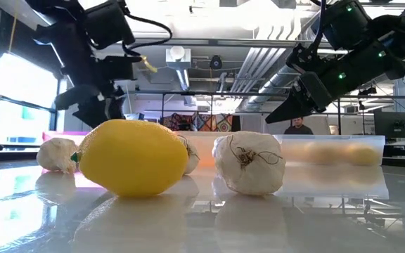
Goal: Sort produce into baskets
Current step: Put the yellow lemon into the transparent bin
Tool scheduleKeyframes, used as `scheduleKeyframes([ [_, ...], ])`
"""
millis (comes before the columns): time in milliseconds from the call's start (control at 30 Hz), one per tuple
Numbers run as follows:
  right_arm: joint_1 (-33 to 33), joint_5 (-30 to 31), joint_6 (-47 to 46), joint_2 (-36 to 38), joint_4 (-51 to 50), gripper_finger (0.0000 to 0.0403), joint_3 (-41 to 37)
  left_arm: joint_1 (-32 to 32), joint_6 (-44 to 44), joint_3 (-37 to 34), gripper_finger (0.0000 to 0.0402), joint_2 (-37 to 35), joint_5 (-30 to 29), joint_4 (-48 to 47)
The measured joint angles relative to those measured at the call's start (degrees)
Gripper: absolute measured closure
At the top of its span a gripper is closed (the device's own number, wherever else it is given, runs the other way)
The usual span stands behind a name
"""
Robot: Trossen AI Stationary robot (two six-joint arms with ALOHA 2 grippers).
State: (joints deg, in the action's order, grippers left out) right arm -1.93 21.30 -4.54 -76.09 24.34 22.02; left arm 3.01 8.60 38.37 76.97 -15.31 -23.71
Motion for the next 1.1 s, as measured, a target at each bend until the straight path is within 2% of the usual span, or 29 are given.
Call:
scheduleKeyframes([
  [133,0.0,0.0,-0.1,-0.2,-0.2,0.0403,0.0,0.1,2.6,0.0,0.0153,0.0,-1.7,-0.1],
  [533,0.0,0.0,-0.2,-0.4,-0.3,0.0403,0.0,0.1,8.0,0.0,0.0153,0.0,-0.4,-0.3],
  [633,0.0,0.0,-0.2,-0.4,-0.3,0.0403,0.0,0.1,2.6,0.0,0.0153,0.0,-0.3,0.2],
  [767,0.0,0.0,-0.2,-0.4,-0.3,0.0403,0.0,0.1,-10.8,0.0,0.0153,0.0,-0.1,1.1],
  [900,0.0,0.0,-0.2,-0.4,-0.3,0.0403,0.0,0.1,-20.4,0.0,0.0153,0.0,-0.2,1.0],
  [1033,0.0,0.0,-0.2,-0.4,-0.3,0.0403,0.0,0.1,-31.6,0.0,0.0153,0.0,-1.9,0.9],
  [1100,0.0,0.0,-0.2,-0.4,-0.3,0.0403,0.0,0.1,-34.3,0.0,0.0153,0.0,-2.8,0.7],
])
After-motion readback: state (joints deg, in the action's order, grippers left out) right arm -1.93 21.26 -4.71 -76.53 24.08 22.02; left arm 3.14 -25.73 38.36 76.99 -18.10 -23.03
